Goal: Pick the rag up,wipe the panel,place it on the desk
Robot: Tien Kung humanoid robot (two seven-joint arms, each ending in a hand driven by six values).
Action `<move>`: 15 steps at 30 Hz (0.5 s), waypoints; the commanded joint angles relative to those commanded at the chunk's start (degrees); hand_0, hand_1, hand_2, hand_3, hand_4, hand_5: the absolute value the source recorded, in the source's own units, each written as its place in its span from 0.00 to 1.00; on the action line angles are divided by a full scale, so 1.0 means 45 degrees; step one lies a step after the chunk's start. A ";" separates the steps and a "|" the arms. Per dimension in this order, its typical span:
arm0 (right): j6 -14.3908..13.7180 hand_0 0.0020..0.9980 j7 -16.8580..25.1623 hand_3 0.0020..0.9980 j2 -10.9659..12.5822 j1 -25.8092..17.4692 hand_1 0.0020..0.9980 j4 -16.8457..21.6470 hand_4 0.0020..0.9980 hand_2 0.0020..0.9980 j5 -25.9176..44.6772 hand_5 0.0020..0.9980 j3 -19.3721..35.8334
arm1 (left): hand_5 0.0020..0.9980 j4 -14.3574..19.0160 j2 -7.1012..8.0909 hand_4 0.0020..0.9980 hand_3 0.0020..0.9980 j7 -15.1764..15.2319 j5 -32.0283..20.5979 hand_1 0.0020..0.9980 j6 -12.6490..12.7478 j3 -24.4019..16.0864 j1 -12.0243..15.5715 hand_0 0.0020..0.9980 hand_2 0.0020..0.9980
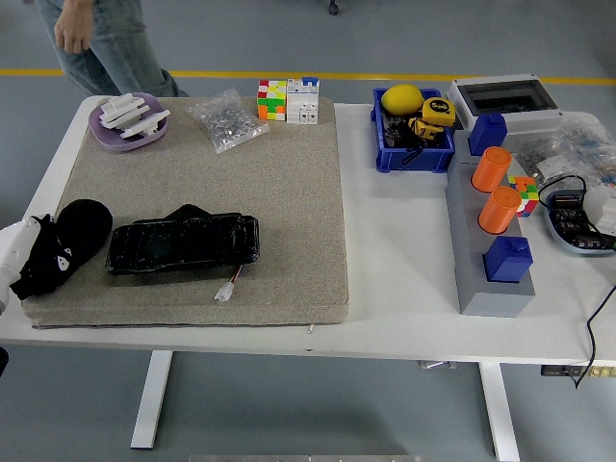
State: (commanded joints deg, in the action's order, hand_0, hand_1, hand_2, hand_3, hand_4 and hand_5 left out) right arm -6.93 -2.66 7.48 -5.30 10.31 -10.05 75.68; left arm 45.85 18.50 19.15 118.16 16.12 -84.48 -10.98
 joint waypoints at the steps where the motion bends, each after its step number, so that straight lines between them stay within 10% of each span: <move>1: 0.0002 0.53 0.0002 0.58 -0.0003 0.0004 0.61 0.0000 1.00 0.65 -0.0027 0.48 0.0023 | 0.11 0.0031 -0.0004 0.71 0.66 0.0032 -0.0020 0.81 -0.0003 -0.0005 0.0026 0.70 0.81; 2: 0.0007 0.53 0.0008 0.58 -0.0005 0.0005 0.61 0.0000 1.00 0.65 -0.0050 0.48 0.0052 | 0.28 0.0066 -0.0007 0.91 0.82 0.0068 -0.0030 0.85 0.0005 -0.0012 0.0045 0.76 0.83; 15: -0.0029 0.53 0.0013 0.58 0.0000 0.0078 0.60 0.0000 1.00 0.65 -0.0361 0.48 0.0393 | 0.54 0.0649 -0.0074 1.00 0.83 0.0377 -0.0428 0.87 -0.0206 -0.0247 0.0225 0.85 0.85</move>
State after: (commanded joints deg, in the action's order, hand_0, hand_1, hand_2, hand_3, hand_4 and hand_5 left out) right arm -7.06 -2.60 7.48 -4.95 10.31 -11.68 77.45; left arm 48.77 18.17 20.84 116.24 15.19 -85.59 -9.97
